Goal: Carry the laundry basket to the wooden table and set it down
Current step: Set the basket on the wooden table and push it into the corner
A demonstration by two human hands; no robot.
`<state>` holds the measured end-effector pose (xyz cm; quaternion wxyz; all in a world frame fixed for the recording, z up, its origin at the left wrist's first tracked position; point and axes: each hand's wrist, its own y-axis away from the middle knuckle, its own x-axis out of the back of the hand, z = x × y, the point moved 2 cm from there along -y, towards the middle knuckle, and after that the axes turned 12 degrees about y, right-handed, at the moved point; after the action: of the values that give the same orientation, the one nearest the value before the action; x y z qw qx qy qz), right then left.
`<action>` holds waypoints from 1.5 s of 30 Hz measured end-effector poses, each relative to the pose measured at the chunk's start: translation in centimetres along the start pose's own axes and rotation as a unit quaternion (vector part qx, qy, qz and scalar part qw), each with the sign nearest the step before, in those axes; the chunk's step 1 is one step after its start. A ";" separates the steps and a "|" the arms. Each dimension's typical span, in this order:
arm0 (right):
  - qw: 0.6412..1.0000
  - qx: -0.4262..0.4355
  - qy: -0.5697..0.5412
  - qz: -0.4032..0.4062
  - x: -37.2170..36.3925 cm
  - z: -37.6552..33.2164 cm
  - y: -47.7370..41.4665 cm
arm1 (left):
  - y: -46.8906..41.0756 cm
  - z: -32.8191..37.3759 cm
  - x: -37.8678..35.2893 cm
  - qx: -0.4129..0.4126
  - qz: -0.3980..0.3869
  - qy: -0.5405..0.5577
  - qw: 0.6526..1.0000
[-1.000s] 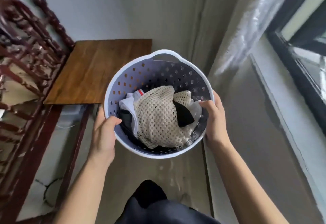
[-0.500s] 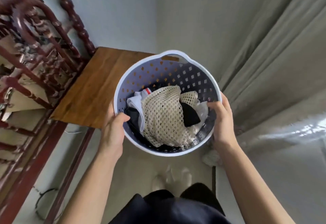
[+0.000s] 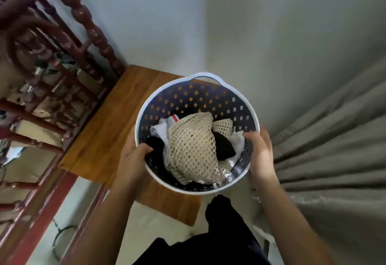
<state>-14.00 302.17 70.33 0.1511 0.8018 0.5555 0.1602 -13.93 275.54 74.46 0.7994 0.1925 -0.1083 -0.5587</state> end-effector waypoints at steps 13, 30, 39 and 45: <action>0.983 0.006 0.122 -0.139 -13.2 -3.2 -13.0 | -12.0 -1.1 4.6 0.051 0.159 0.037 0.985; 0.958 -0.115 0.259 -0.042 -19.8 4.7 -12.9 | -28.1 -2.3 8.7 0.136 0.062 -0.025 0.988; 0.954 -0.066 0.282 -0.076 -20.7 1.5 -19.1 | -19.9 -6.7 7.1 0.167 0.159 0.002 0.973; 0.950 -0.039 0.290 -0.107 -21.7 1.6 -21.8 | -20.3 -7.4 6.3 0.196 0.188 0.095 0.958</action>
<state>-38.91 289.04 57.78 0.0303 0.6501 0.6513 0.3903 -26.13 264.89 58.84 0.8433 0.3739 -0.1734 -0.3450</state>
